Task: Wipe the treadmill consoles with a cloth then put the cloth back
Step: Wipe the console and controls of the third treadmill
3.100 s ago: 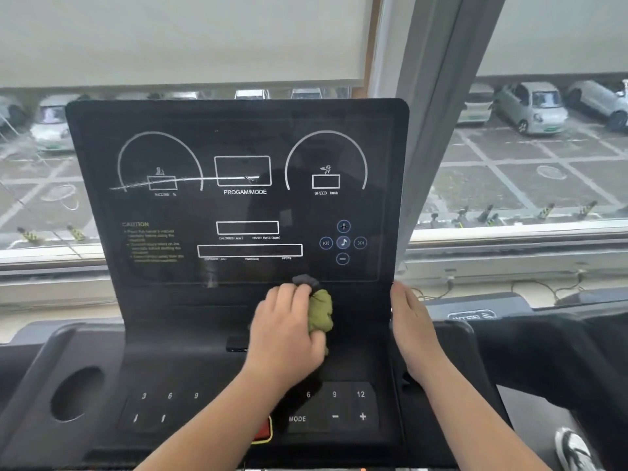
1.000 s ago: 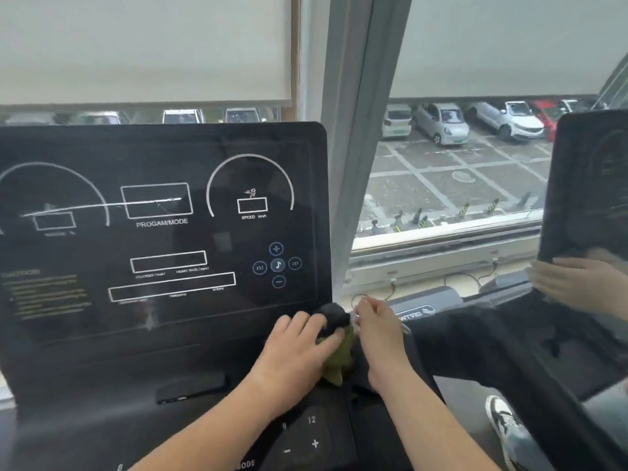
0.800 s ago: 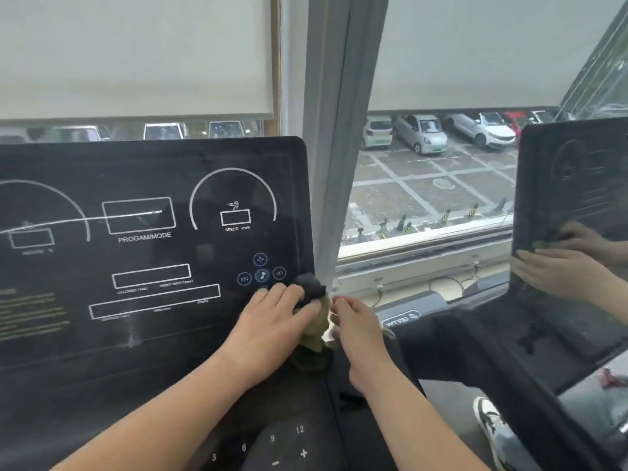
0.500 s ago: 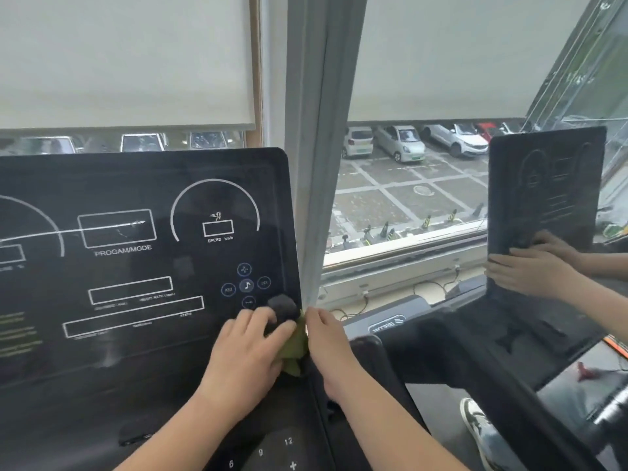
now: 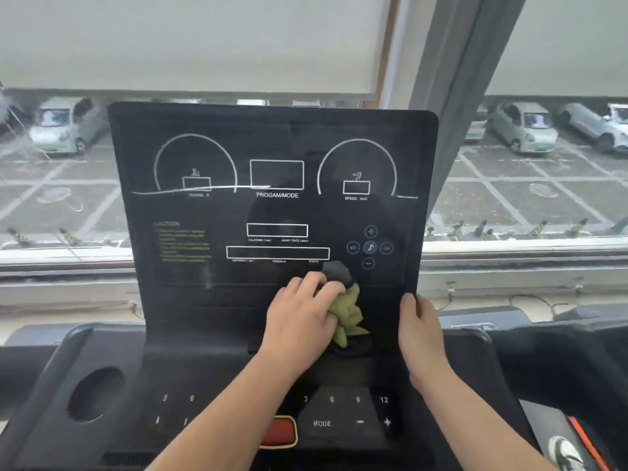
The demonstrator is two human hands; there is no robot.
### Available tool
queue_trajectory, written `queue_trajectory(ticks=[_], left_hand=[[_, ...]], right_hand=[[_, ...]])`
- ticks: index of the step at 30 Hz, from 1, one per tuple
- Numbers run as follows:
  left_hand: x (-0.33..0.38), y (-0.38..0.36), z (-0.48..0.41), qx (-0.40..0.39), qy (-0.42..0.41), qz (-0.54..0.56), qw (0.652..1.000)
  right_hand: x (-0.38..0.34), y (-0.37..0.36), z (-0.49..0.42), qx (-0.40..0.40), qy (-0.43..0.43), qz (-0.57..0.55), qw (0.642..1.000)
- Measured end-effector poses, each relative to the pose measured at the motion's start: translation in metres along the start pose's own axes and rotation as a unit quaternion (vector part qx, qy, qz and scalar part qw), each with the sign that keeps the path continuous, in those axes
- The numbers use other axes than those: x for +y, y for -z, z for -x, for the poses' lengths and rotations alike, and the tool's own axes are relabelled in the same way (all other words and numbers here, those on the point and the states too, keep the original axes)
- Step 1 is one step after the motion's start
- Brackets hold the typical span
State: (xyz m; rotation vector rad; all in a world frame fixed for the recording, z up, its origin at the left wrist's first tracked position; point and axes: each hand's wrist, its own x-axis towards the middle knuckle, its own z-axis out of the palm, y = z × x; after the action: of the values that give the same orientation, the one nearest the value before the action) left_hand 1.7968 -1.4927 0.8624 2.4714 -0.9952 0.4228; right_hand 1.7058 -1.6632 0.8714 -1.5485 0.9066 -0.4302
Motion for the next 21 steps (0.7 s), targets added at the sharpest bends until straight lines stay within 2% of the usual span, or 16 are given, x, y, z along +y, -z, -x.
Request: queue_trajectory(ticks=[3,6,8,11,14,21], left_hand=[[-0.014,0.009,0.009,0.031,0.044,-0.003,0.999],[-0.027,0.02,0.013,0.051,0.104,0.018,0.993],[-0.035,0.028,0.015,0.055,0.143,0.031,0.988],[-0.05,0.039,0.019,0.043,0.206,0.061,0.976],[-0.069,0.05,0.025,0.031,0.243,0.073,0.967],[-0.134,0.077,0.054,0.024,0.248,0.072,0.966]], right_hand=[[0.002,-0.003,0.011,0.034,0.06,0.017,0.997],[0.012,-0.003,0.021,0.063,0.122,0.133,0.982],[0.015,-0.005,0.026,0.062,0.138,0.137,0.979],[0.016,-0.013,0.037,-0.008,0.094,0.083,0.992],[0.023,-0.023,0.045,-0.059,0.076,0.106,0.99],[0.024,-0.063,0.062,-0.083,0.043,0.122,0.988]])
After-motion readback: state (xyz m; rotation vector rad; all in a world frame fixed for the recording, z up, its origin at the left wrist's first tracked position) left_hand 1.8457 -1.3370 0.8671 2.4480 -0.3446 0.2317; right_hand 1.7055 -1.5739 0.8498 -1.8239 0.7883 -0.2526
